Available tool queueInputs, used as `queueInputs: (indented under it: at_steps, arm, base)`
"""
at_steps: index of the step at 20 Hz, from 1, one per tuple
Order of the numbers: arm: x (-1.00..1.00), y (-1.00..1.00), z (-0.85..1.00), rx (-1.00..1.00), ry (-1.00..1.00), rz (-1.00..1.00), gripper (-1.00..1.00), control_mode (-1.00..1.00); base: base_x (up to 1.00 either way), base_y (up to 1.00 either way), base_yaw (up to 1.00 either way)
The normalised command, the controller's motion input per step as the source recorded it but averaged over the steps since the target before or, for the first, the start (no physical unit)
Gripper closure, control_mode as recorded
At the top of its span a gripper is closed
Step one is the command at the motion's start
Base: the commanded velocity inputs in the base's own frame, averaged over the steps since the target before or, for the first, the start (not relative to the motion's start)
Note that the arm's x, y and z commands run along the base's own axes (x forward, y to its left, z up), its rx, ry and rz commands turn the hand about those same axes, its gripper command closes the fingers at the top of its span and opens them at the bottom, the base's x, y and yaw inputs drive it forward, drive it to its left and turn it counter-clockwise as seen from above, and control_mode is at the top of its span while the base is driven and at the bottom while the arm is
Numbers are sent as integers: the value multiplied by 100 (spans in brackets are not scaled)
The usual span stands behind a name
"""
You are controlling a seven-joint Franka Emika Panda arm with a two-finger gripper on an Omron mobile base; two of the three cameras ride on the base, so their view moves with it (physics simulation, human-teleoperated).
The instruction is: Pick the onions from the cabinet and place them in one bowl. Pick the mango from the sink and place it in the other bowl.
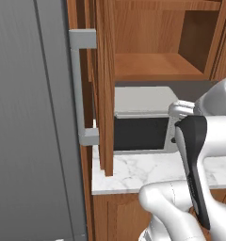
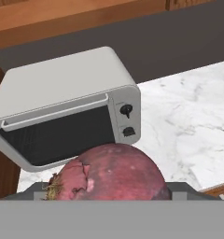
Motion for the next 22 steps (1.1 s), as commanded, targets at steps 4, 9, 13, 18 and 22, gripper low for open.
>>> queueInputs:
  at_steps: [4, 9, 13, 18, 22]
  arm:
    - [-2, 0, 0, 0, 0, 0, 100, 100]
    - [0, 0, 0, 0, 0, 0, 100, 100]
    - [0, 0, 0, 0, 0, 0, 100, 100]
    - [0, 0, 0, 0, 0, 0, 100, 100]
    - [0, 0, 0, 0, 0, 0, 100, 100]
  base:
    - [-5, 0, 0]
    - [-40, -1, 0]
    - [-45, -3, 0]
    - [-41, 0, 0]
    - [-48, -2, 0]
